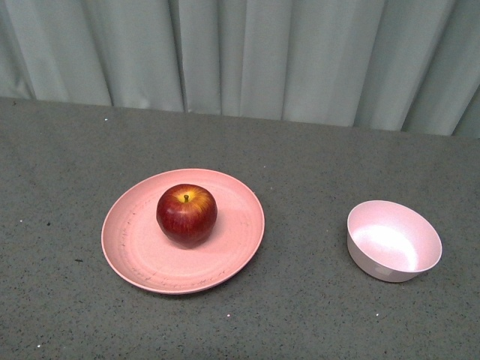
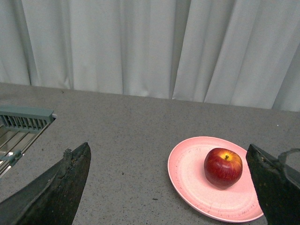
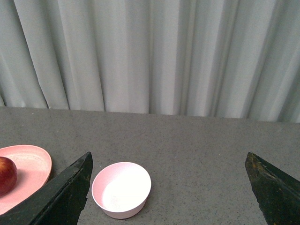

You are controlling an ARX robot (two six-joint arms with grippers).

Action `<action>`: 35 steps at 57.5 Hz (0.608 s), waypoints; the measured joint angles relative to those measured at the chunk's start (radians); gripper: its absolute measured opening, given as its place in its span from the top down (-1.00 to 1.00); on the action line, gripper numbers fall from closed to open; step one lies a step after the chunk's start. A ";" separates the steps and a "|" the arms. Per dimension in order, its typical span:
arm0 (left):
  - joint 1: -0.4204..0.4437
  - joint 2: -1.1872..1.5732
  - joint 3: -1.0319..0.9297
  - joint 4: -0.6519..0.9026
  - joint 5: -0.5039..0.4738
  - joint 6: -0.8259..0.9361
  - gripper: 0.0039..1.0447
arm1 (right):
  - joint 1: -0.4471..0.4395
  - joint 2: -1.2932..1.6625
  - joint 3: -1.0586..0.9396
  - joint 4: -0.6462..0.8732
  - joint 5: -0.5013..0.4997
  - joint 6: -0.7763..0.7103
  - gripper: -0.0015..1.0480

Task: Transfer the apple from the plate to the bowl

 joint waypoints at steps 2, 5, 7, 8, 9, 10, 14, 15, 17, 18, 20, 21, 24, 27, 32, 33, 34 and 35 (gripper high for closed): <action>0.000 0.000 0.000 0.000 0.000 0.000 -0.88 | 0.000 0.000 0.000 0.000 0.000 0.000 -0.82; 0.000 0.000 0.000 0.000 0.000 0.000 -0.88 | 0.000 0.000 0.000 0.000 0.000 0.000 -0.82; 0.000 0.000 0.000 0.000 0.000 0.000 -0.88 | 0.000 0.000 0.000 0.000 0.000 0.000 -0.82; 0.000 0.000 0.000 0.000 0.000 0.000 -0.88 | 0.000 0.000 0.000 0.000 0.000 0.000 -0.82; 0.000 0.000 0.000 0.000 0.000 0.000 -0.88 | 0.000 0.000 0.000 0.000 0.000 0.000 -0.82; 0.000 0.000 0.000 0.000 0.000 0.000 -0.88 | 0.000 0.000 0.000 0.000 0.000 0.000 -0.82; 0.000 0.000 0.000 0.000 0.000 0.000 -0.88 | 0.000 0.000 0.000 0.000 0.000 0.000 -0.82; 0.000 0.000 0.000 0.000 0.000 0.000 -0.88 | 0.000 0.000 0.000 0.000 0.000 0.000 -0.82; 0.000 0.000 0.000 0.000 0.000 0.000 -0.88 | 0.000 0.000 0.000 0.000 0.000 0.000 -0.82; 0.000 0.000 0.000 0.000 0.000 0.000 -0.88 | 0.000 0.000 0.000 0.000 0.000 0.000 -0.82; 0.000 0.000 0.000 0.000 0.000 0.000 -0.88 | 0.000 0.000 0.000 0.000 0.000 0.000 -0.82; 0.000 0.000 0.000 0.000 0.000 0.000 -0.88 | 0.000 0.000 0.000 0.000 0.000 0.000 -0.82; 0.000 0.000 0.000 0.000 0.000 0.000 -0.88 | 0.000 0.000 0.000 0.000 0.000 0.000 -0.82; 0.000 0.000 0.000 0.000 0.000 0.000 -0.88 | 0.000 0.000 0.000 0.000 0.000 0.000 -0.82; 0.000 0.000 0.000 0.000 0.000 0.000 -0.88 | 0.000 0.000 0.000 0.000 0.000 0.000 -0.82; 0.000 0.000 0.000 0.000 0.000 0.000 -0.88 | 0.000 0.000 0.000 0.000 0.000 0.000 -0.82; 0.000 0.000 0.000 0.000 0.000 0.000 -0.88 | 0.000 0.000 0.000 0.000 0.000 0.000 -0.82; 0.000 0.000 0.000 0.000 0.000 0.000 -0.88 | 0.000 0.000 0.000 0.000 0.000 0.000 -0.82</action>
